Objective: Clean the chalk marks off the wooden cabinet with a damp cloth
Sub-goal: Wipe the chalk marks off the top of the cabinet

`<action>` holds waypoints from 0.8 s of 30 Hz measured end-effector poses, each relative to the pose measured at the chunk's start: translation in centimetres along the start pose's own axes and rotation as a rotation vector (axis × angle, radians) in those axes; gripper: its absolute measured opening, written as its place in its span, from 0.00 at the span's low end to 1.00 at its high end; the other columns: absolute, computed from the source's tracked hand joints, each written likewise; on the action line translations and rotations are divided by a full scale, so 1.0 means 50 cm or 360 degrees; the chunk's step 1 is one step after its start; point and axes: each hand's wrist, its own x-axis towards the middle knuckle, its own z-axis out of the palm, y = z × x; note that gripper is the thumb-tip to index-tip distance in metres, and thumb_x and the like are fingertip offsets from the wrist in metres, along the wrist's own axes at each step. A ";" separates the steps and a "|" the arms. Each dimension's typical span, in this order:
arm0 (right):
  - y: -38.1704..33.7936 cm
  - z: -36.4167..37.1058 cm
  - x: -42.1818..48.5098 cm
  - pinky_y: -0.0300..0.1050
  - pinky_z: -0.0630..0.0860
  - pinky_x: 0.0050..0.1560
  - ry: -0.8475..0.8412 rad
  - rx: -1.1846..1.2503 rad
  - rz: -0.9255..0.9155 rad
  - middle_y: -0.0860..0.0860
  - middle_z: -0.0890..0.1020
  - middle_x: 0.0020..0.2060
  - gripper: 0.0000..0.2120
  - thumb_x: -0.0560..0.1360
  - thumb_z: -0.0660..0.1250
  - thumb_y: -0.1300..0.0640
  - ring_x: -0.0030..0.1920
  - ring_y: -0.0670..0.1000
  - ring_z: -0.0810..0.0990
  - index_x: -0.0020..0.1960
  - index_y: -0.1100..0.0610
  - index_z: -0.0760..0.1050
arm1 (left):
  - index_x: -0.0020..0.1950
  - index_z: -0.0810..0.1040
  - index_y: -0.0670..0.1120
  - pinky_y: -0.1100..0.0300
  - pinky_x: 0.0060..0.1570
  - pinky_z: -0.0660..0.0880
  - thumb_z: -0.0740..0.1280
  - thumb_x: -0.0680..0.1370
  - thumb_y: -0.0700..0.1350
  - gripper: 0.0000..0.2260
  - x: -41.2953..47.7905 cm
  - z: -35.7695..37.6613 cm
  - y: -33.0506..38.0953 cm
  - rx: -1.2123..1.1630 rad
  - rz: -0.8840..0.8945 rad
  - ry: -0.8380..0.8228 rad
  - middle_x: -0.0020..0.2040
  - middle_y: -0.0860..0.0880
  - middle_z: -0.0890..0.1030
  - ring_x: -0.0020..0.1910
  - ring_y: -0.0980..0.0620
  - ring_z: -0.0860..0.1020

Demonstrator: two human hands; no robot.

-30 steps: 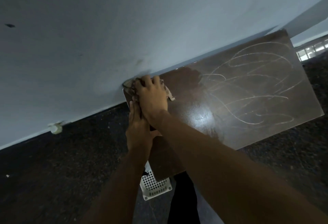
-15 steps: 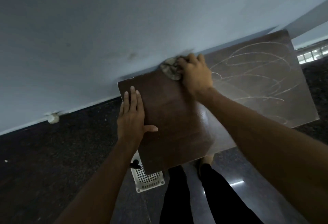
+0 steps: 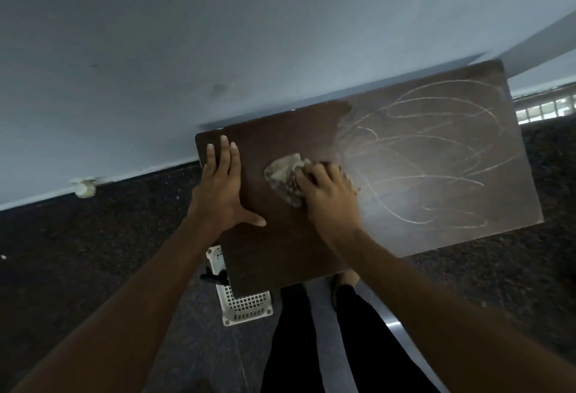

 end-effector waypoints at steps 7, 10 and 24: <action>0.094 -0.015 -0.033 0.58 0.78 0.52 -0.0077 -0.0043 -0.0153 0.58 0.78 0.60 0.23 0.69 0.66 0.61 0.58 0.64 0.75 0.64 0.59 0.77 | 0.78 0.31 0.38 0.35 0.70 0.64 0.80 0.56 0.65 0.73 0.002 0.004 0.030 0.0048 -0.0060 -0.0031 0.77 0.41 0.27 0.77 0.36 0.31; 0.122 -0.036 0.079 0.60 0.78 0.52 0.0030 -0.0047 0.0080 0.58 0.78 0.60 0.22 0.72 0.69 0.63 0.59 0.64 0.73 0.66 0.57 0.76 | 0.78 0.32 0.38 0.33 0.70 0.63 0.80 0.56 0.65 0.73 0.000 0.006 0.027 0.0036 -0.0050 -0.0011 0.78 0.41 0.27 0.77 0.36 0.31; 0.132 -0.024 -0.096 0.57 0.77 0.49 -0.0113 0.0034 -0.0090 0.55 0.78 0.60 0.26 0.66 0.76 0.59 0.58 0.63 0.75 0.63 0.55 0.78 | 0.79 0.33 0.39 0.33 0.68 0.66 0.80 0.54 0.64 0.73 0.000 0.003 0.032 0.0031 -0.0077 0.0010 0.78 0.42 0.29 0.78 0.37 0.33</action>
